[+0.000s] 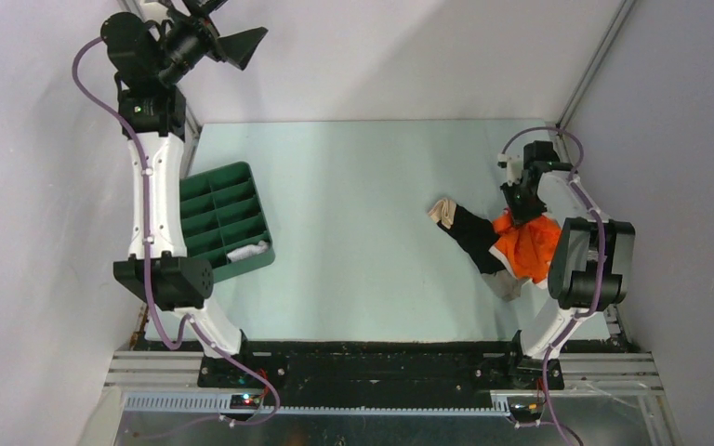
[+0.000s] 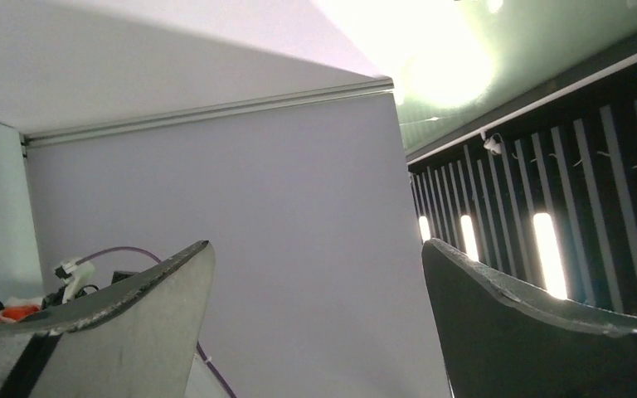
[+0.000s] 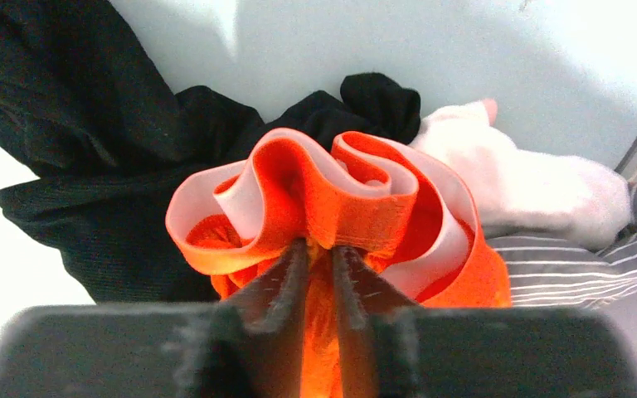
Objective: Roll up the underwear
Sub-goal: Move the underwear to the center of the board.
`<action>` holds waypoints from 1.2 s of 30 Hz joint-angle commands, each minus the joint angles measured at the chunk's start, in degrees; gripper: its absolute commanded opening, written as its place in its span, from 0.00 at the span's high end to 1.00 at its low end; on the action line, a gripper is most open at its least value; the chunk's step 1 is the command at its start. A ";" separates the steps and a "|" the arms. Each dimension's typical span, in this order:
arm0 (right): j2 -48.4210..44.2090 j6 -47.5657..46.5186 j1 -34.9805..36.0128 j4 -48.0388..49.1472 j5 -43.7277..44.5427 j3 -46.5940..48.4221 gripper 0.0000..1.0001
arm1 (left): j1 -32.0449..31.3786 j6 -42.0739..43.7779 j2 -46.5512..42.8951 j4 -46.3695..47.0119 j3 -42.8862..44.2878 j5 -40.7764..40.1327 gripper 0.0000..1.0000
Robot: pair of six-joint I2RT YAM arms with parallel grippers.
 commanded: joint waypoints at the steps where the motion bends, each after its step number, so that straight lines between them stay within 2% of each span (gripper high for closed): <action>1: -2.10 1.07 2.04 -0.34 0.57 4.29 0.91 | 0.42 -4.07 0.06 -0.55 1.52 2.12 0.01; 3: -3.98 2.45 3.98 -1.43 -1.18 5.75 1.00 | 0.42 -4.23 0.21 0.36 1.51 2.30 0.01; 4: -5.49 2.73 4.63 -2.04 -1.72 6.23 1.00 | 0.35 -3.72 0.18 -0.13 1.75 1.92 0.01; 8: -10.49 2.07 14.51 -3.52 -3.72 8.90 1.00 | 0.37 -4.24 -0.57 2.20 1.05 2.81 0.01; 13: -14.20 5.05 26.26 -4.97 -13.12 10.64 1.00 | 0.29 -4.33 -2.10 5.84 -0.53 3.50 0.01; 16: -14.04 8.20 30.29 -5.62 -20.29 12.28 1.00 | 0.33 -2.82 -3.54 1.75 -3.04 3.22 0.01; 18: -13.43 9.99 31.09 -5.58 -24.25 13.83 1.00 | 0.05 1.66 -4.55 -0.33 -6.62 2.90 0.00; 19: -13.13 11.26 31.24 -5.27 -24.98 14.44 1.00 | -0.05 5.20 -5.49 0.84 -11.21 3.54 0.00; 21: -12.21 13.59 31.36 -3.61 -24.82 15.31 0.87 | -0.35 12.23 -7.24 5.14 -19.04 5.24 0.01; 22: -10.98 14.36 31.20 -2.88 -23.08 15.17 0.66 | -0.66 17.03 -8.69 6.84 -22.04 5.59 0.01; 23: -10.23 15.98 31.07 -1.70 -21.89 15.16 0.57 | -0.91 19.73 -9.33 6.32 -27.12 6.22 0.01; 24: -8.46 16.87 30.29 -0.83 -19.82 15.41 0.43 | -1.26 25.27 -10.80 5.00 -29.60 6.25 0.01; 25: -7.70 19.33 29.56 -0.48 -19.03 15.59 0.35 | -1.48 28.77 -11.57 0.63 -34.20 5.55 0.01; 26: -6.55 20.53 27.74 -0.06 -18.33 16.38 0.22 | -1.89 36.74 -13.53 -1.76 -37.88 4.27 0.01; 27: -6.17 22.44 26.53 -0.10 -18.33 17.39 0.17 | -2.19 41.54 -14.56 -8.36 -39.02 3.52 0.01; 28: -6.04 22.79 24.24 -0.56 -18.51 17.76 0.06 | -3.36 52.76 -16.08 -13.23 -39.87 0.69 0.01; 29: -6.18 23.00 22.23 -1.00 -18.95 17.97 0.03 | -3.89 58.38 -16.98 -21.66 -40.01 -1.48 0.01; 30: -7.03 22.32 21.45 -2.02 -19.61 17.70 0.01 | -6.88 69.39 -18.80 -25.47 -40.52 -6.49 0.01; 31: -7.64 19.59 20.46 -2.61 -21.00 16.53 0.01 | -8.29 73.86 -20.09 -30.39 -41.21 -10.30 0.01; 32: -9.53 17.80 20.25 -3.39 -21.38 15.40 0.00 | -11.45 81.12 -23.20 -31.46 -44.11 -19.31 0.01; 36: -17.42 5.67 20.18 -3.36 -24.70 5.83 0.00 | -19.42 99.24 -31.04 -31.49 -53.62 -42.45 0.01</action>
